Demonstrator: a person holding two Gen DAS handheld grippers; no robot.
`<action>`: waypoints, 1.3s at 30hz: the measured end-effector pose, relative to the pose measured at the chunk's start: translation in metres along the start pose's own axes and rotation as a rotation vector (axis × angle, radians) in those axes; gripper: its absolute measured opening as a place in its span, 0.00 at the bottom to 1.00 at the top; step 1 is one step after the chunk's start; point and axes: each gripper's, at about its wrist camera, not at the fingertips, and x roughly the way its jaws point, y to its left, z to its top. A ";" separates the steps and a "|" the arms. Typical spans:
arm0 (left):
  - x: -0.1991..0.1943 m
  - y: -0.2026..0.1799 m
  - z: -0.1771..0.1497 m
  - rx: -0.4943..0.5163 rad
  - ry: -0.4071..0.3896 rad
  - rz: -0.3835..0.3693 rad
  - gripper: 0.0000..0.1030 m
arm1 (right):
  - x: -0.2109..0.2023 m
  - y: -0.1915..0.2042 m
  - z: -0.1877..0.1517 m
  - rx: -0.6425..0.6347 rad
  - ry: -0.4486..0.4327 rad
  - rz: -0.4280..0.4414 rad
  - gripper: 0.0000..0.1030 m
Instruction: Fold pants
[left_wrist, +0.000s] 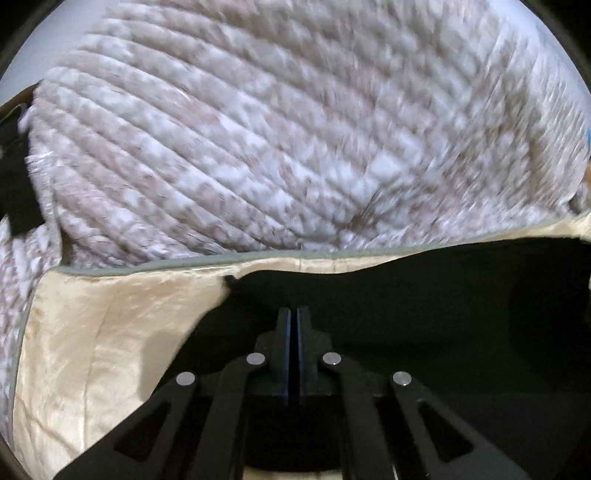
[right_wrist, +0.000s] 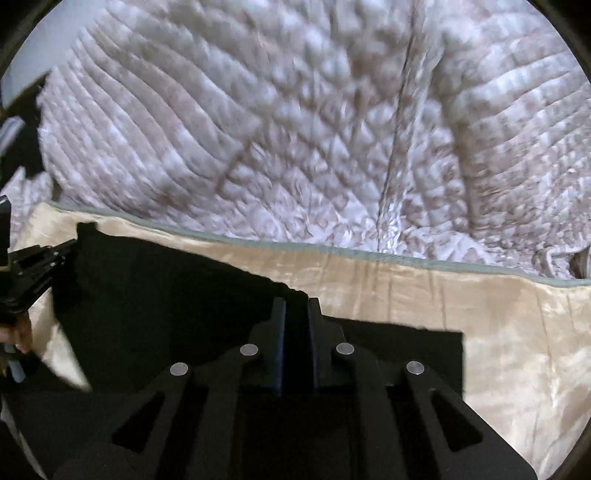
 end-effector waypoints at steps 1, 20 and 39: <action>-0.017 0.002 -0.001 -0.018 -0.017 -0.014 0.04 | -0.014 0.002 -0.004 0.000 -0.018 0.008 0.09; -0.154 0.011 -0.189 -0.201 0.221 -0.112 0.04 | -0.127 0.022 -0.232 0.350 0.209 0.126 0.10; -0.105 -0.040 -0.143 -0.037 0.196 -0.042 0.58 | -0.159 -0.033 -0.254 0.719 0.037 0.151 0.51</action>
